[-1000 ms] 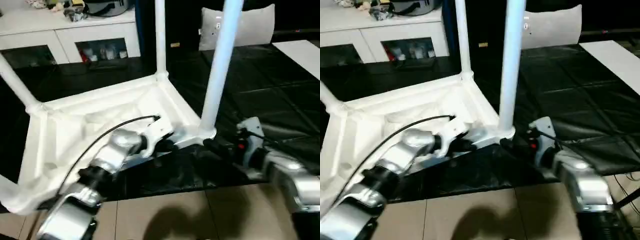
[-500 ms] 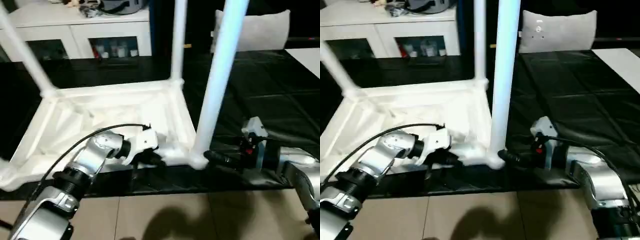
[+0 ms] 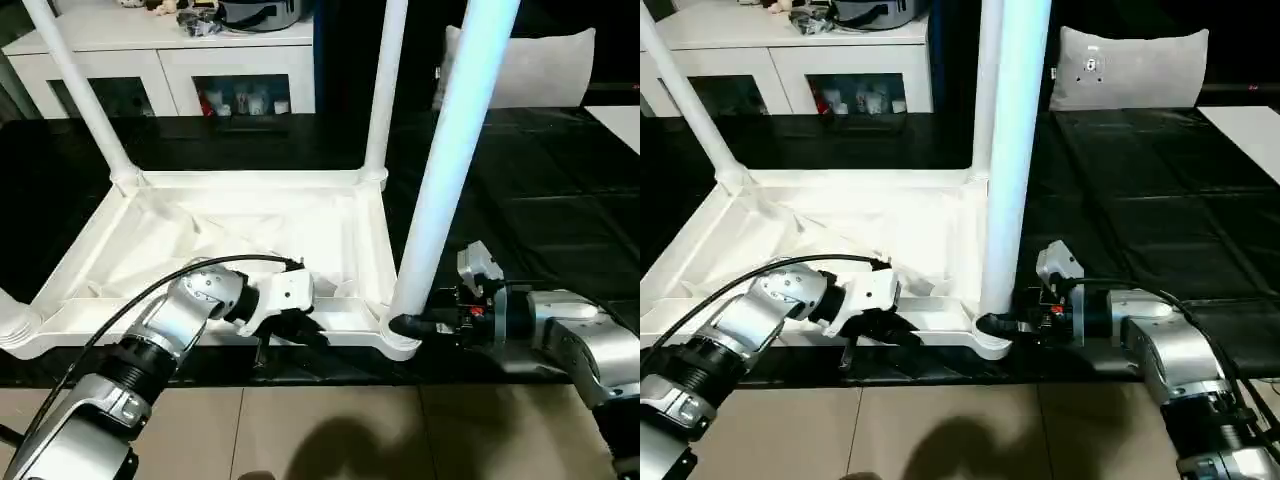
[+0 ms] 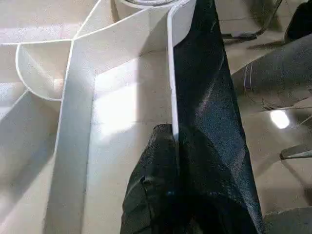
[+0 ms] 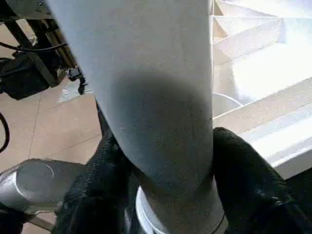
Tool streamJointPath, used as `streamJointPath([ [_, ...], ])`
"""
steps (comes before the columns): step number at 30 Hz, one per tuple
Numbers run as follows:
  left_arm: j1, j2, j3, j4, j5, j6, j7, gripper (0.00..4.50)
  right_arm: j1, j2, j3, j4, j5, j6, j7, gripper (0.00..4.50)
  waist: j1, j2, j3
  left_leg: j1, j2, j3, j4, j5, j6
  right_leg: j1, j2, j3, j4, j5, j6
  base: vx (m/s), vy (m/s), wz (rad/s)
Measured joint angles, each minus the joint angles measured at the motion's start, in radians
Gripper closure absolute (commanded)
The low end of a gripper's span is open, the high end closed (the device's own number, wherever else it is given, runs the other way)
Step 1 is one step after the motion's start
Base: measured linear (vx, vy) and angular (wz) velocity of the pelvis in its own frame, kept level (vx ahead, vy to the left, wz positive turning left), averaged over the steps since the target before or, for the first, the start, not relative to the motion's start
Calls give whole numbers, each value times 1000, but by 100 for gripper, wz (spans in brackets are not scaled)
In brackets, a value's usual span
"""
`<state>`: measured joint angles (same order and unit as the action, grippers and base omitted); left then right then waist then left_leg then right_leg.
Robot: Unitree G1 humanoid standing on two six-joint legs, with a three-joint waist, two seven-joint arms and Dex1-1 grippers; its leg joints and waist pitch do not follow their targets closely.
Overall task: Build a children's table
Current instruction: Rotate leg to tighten
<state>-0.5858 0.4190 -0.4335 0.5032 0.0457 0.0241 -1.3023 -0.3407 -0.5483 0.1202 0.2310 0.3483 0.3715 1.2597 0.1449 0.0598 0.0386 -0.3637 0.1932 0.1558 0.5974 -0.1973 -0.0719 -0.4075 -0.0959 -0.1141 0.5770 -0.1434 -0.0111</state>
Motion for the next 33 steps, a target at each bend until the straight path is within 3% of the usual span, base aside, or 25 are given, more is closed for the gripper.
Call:
streamJointPath([
  [8, 0, -14, 14, -6, -10, 81, 2, 450, 32, 34, -22, -29, 1, 9, -49, 246, -2, 1, -1, 2, 0, 1, 0, 0, 0, 0, 0, 2, 1, 0, 0, 0, 0, 0],
  [11, -6, -50, 45, 19, -5, 139, 84, 450, 29, 91, -35, -52, -40, 52, -209, 246, -10, 2, -1, 10, -1, 1, 0, 1, -1, 5, 1, 3, 1, 0, 0, 0, 0, 0],
  [15, -33, -122, 85, 66, 3, 221, 225, 450, 2, 215, -92, -54, -95, 122, -487, 251, -45, 2, 0, 15, -2, 1, 3, 1, -2, 7, 0, 2, -3, 0, 1, 0, 0, 0],
  [20, -54, -223, 123, 92, -2, 309, 384, 450, -41, 352, -172, -25, -127, 150, -778, 251, -81, 5, 0, 9, -1, -2, 2, 1, -1, 9, -1, -5, -20, 0, 1, 0, 0, 0],
  [21, -57, -237, 130, 93, -3, 326, 406, 450, -44, 367, -185, -22, -128, 147, -815, 216, -86, 5, 0, 7, -2, -2, 2, 1, -1, 9, -1, -5, -23, 0, 1, 0, 0, 0],
  [28, -61, -245, 138, 89, -4, 337, 424, 450, -39, 406, -203, -43, -114, 145, -858, 147, -86, 7, -1, 6, -2, -2, -5, 0, -1, 8, -1, -4, -17, 2, -1, 0, 0, 0],
  [33, -52, -222, 122, 73, -2, 293, 402, 450, 7, 335, -179, -96, -110, 163, -769, 116, -73, 9, -2, 5, 0, -2, -15, 1, -1, 5, 3, -4, -14, 2, -2, 0, 0, 0],
])
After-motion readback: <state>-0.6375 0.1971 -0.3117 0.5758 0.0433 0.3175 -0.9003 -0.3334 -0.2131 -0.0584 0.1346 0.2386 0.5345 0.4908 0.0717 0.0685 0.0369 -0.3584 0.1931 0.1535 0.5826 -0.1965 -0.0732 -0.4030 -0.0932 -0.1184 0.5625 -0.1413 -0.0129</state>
